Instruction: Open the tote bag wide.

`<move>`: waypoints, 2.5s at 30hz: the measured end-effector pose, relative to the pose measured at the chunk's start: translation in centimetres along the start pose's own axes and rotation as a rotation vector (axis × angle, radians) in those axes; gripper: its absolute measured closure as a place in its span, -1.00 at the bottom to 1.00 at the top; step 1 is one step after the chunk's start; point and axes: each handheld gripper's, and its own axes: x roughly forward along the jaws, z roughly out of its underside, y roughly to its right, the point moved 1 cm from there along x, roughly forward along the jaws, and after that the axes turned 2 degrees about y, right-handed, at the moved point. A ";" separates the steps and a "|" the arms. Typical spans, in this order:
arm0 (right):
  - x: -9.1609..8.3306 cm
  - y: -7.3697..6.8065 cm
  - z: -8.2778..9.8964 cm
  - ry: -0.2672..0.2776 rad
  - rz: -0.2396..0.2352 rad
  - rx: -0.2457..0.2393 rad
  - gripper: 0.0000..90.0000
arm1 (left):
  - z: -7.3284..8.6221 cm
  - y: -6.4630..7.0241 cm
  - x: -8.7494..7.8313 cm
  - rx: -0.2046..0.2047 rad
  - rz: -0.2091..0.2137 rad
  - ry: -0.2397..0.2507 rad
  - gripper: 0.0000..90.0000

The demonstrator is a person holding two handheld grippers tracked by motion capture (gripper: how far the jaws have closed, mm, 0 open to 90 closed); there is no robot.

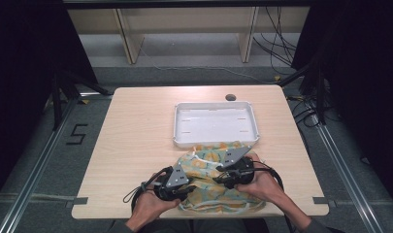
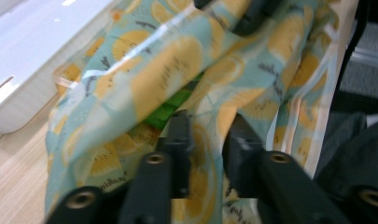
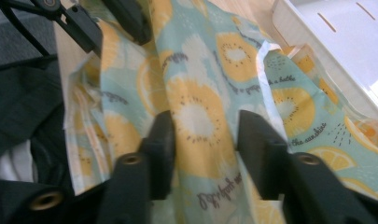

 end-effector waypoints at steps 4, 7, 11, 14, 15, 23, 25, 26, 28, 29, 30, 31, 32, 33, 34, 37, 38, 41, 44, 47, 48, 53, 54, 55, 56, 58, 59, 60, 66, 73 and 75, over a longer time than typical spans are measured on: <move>0.4 1.2 -0.5 -0.030 0.038 -0.037 0.93 | 0.5 0.4 -0.6 0.018 0.033 -0.025 0.93; 0.5 2.5 -0.9 -0.030 0.081 -0.018 1.00 | 1.1 1.0 -1.1 0.039 0.052 -0.051 0.98; 0.7 4.8 -1.4 -0.038 0.141 0.005 1.00 | 2.0 1.7 -1.6 0.060 0.079 -0.084 0.99; 0.9 7.0 -1.7 -0.031 0.200 0.034 1.00 | 2.5 2.0 -2.0 0.064 0.082 -0.100 0.99; 0.9 7.0 -1.7 -0.031 0.200 0.034 1.00 | 2.6 2.1 -2.1 0.063 0.084 -0.105 0.99; 2.8 8.8 -3.2 -0.032 0.218 0.023 1.00 | 2.8 1.8 -1.8 0.073 0.085 -0.135 0.98; 3.3 8.9 -3.5 -0.026 0.216 0.033 0.96 | 2.8 1.8 -1.6 0.070 0.092 -0.131 0.94; 3.4 8.8 -3.5 -0.030 0.209 0.039 0.92 | 2.7 1.7 -1.7 0.069 0.086 -0.131 0.94; 3.1 8.5 -3.4 -0.013 0.195 0.066 0.63 | 2.5 1.6 -1.9 0.035 0.094 -0.103 0.64; 3.1 8.5 -3.4 -0.013 0.195 0.066 0.63 | 2.3 1.5 -2.2 0.020 0.091 -0.091 0.64; 2.6 8.4 -3.2 -0.009 0.182 0.065 0.52 | 2.0 1.4 -2.5 0.003 0.092 -0.072 0.52; 2.0 8.2 -3.1 0.010 0.173 0.076 0.38 | 1.6 1.3 -2.8 -0.007 0.088 -0.045 0.38; 1.3 8.0 -3.0 0.035 0.181 0.077 0.30 | 1.0 1.2 -3.2 -0.009 0.078 -0.024 0.28; 0.5 7.6 -2.8 0.043 0.160 0.100 0.23 | 0.4 1.1 -3.6 -0.016 0.065 -0.003 0.23; -0.4 7.3 -2.7 0.054 0.159 0.107 0.16 | -0.3 0.8 -3.9 -0.006 0.053 0.021 0.16; -2.9 5.7 -2.0 0.114 0.101 0.103 0.07 | -2.3 0.1 -4.5 -0.033 0.029 0.084 0.04; -3.6 5.1 -1.6 0.124 0.089 0.110 0.06 | -3.0 -0.4 -4.7 -0.008 0.027 0.079 0.01; -5.0 3.6 -0.3 0.145 0.050 0.078 0.03 | -4.6 -1.7 -4.1 -0.013 -0.011 0.074 -0.02; -5.9 1.8 1.5 0.146 -0.008 0.069 -0.02 | -6.0 -3.7 -2.1 -0.055 -0.045 0.036 -0.04; -5.7 1.3 2.2 0.130 -0.044 0.046 -0.07 | -6.5 -4.4 -0.7 -0.073 -0.047 0.015 -0.09; -5.5 1.1 2.6 0.117 -0.053 0.046 -0.07 | -6.7 -4.7 0.0 -0.083 -0.035 0.006 -0.09; -3.6 1.1 3.8 0.036 -0.091 0.043 -0.06 | -7.5 -6.1 3.5 -0.112 -0.012 -0.037 -0.15; -3.2 1.2 3.9 0.026 -0.098 0.018 -0.03 | -7.7 -6.4 4.1 -0.121 -0.009 -0.041 -0.15; -3.0 1.3 4.0 0.011 -0.102 -0.002 0.03 | -7.8 -6.7 4.8 -0.139 -0.002 -0.042 -0.15; -2.9 1.3 4.0 -0.006 -0.104 -0.012 0.09 | -8.0 -7.1 5.3 -0.151 0.004 -0.044 -0.12; -2.8 1.2 4.5 -0.046 -0.140 -0.023 0.44 | -8.2 -8.2 6.6 -0.138 -0.014 -0.052 0.38; -2.8 1.2 4.5 -0.046 -0.140 -0.023 0.44 | -8.2 -8.2 6.6 -0.138 -0.014 -0.052 0.55; -2.9 0.8 5.1 -0.097 -0.160 -0.017 0.73 | -8.2 -9.2 7.2 -0.148 -0.065 -0.054 0.73; -3.0 -0.5 6.6 -0.179 -0.199 -0.053 1.00 | -7.6 -11.7 7.7 -0.208 -0.135 -0.063 0.97; -2.9 -2.4 8.4 -0.233 -0.219 -0.070 1.00 | -7.6 -13.0 8.5 -0.243 -0.153 -0.081 0.96; -3.0 -2.2 8.3 -0.218 -0.192 -0.032 0.76 | -7.6 -12.9 8.5 -0.231 -0.163 -0.088 0.74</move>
